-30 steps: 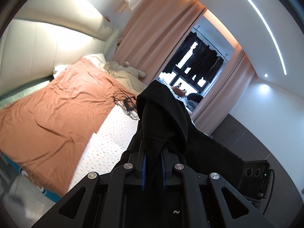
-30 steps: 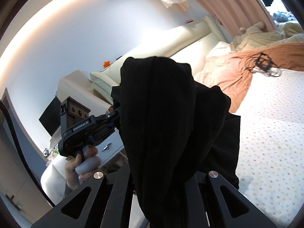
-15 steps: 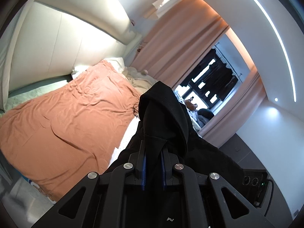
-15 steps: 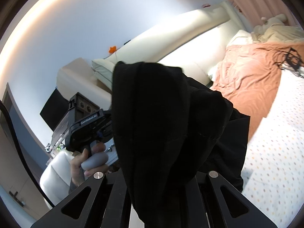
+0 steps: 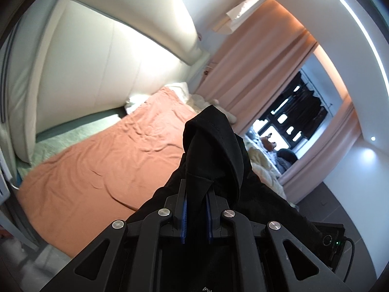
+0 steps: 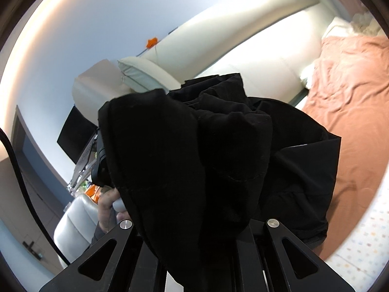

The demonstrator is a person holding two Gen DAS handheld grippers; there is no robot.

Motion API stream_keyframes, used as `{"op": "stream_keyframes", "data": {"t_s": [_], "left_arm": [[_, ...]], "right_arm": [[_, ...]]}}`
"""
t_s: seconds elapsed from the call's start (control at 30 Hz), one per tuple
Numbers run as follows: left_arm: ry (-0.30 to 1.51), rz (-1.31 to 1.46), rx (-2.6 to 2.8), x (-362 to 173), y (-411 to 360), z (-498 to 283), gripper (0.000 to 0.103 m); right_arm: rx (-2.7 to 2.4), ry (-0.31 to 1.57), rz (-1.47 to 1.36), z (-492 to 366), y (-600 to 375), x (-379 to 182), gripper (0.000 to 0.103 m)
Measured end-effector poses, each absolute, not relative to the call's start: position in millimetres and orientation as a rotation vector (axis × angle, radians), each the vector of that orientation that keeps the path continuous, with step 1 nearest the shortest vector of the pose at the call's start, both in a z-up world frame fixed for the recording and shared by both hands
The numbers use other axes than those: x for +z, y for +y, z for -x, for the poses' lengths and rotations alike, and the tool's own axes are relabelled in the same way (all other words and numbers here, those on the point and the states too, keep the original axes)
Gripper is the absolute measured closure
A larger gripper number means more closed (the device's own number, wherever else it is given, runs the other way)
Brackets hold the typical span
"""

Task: Fold large clothes
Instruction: 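Carry the lifted black garment with both tools over the orange blanket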

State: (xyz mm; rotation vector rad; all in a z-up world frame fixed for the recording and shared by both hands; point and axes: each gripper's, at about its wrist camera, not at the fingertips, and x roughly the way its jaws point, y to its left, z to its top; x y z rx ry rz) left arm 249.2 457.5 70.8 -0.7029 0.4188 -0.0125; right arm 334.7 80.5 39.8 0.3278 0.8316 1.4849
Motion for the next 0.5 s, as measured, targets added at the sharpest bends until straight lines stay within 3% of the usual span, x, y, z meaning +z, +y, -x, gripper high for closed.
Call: {"op": "stream_keyframes", "data": {"t_s": [0.5], "left_arm": [[0.537,0.683,0.151,1,512,-362,0.092]], "right_arm": [[1.415,0.965,-0.405,-435,145,-59,0.096]]}}
